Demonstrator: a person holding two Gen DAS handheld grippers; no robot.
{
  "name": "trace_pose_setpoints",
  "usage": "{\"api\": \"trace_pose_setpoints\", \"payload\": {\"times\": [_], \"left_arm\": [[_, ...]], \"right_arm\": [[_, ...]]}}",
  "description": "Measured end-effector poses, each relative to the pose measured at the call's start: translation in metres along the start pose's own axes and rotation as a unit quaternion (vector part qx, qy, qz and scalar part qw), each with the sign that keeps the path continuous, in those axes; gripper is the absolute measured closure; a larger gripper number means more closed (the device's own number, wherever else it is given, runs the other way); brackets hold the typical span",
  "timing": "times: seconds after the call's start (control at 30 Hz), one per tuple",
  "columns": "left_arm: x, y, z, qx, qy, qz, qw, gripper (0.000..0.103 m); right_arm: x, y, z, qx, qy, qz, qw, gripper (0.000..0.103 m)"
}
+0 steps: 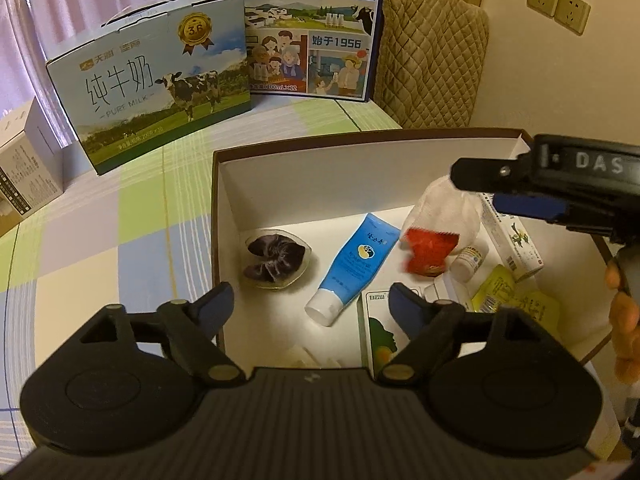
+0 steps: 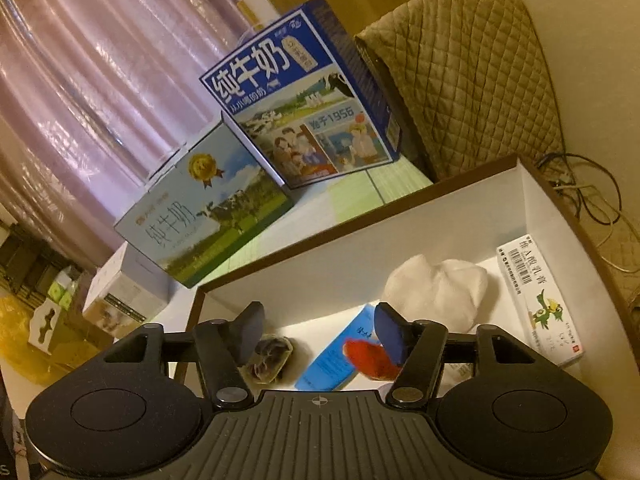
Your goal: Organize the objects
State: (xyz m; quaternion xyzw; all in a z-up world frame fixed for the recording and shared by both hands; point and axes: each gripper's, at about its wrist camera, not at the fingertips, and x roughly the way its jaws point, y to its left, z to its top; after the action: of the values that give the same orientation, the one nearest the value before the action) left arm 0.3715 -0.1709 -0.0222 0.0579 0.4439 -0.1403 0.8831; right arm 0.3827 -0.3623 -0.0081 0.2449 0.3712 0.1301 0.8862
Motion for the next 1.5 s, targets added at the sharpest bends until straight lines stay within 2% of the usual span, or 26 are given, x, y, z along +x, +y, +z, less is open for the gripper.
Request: {"api": "trace_pose_setpoints", "payload": {"times": [0.13,0.33,0.6,0.87,1.0,1.23,1.5], "left_arm": [[-0.008,0.004,-0.006,-0.005,-0.004,-0.010,0.9999,0.017],[-0.028,0.007,-0.014,-0.011,-0.019,-0.022,0.9995,0.004],[-0.063,0.004,-0.030,-0.016,-0.040,-0.035,0.9985,0.001],[-0.102,0.006,-0.060,-0.019,-0.058,-0.041,0.9973,0.001],[-0.121,0.011,-0.076,-0.025,-0.062,-0.032,0.9972,0.001],[-0.155,0.023,-0.109,-0.031,-0.084,0.011,0.9959,0.001],[-0.185,0.047,-0.154,-0.074,-0.071,0.044,0.9937,0.001]], "right_arm": [[-0.014,-0.002,-0.002,-0.014,0.000,0.008,1.000,0.039],[-0.041,-0.009,-0.015,-0.041,-0.005,-0.014,0.999,0.032],[-0.080,-0.009,-0.046,-0.096,-0.009,-0.041,0.995,0.028],[-0.114,0.012,-0.084,-0.150,-0.003,-0.058,0.987,0.027],[-0.126,0.024,-0.101,-0.170,0.000,-0.061,0.984,0.026],[-0.142,0.045,-0.129,-0.189,0.000,-0.076,0.979,0.026],[-0.155,0.066,-0.156,-0.203,0.007,-0.062,0.977,0.026]]}}
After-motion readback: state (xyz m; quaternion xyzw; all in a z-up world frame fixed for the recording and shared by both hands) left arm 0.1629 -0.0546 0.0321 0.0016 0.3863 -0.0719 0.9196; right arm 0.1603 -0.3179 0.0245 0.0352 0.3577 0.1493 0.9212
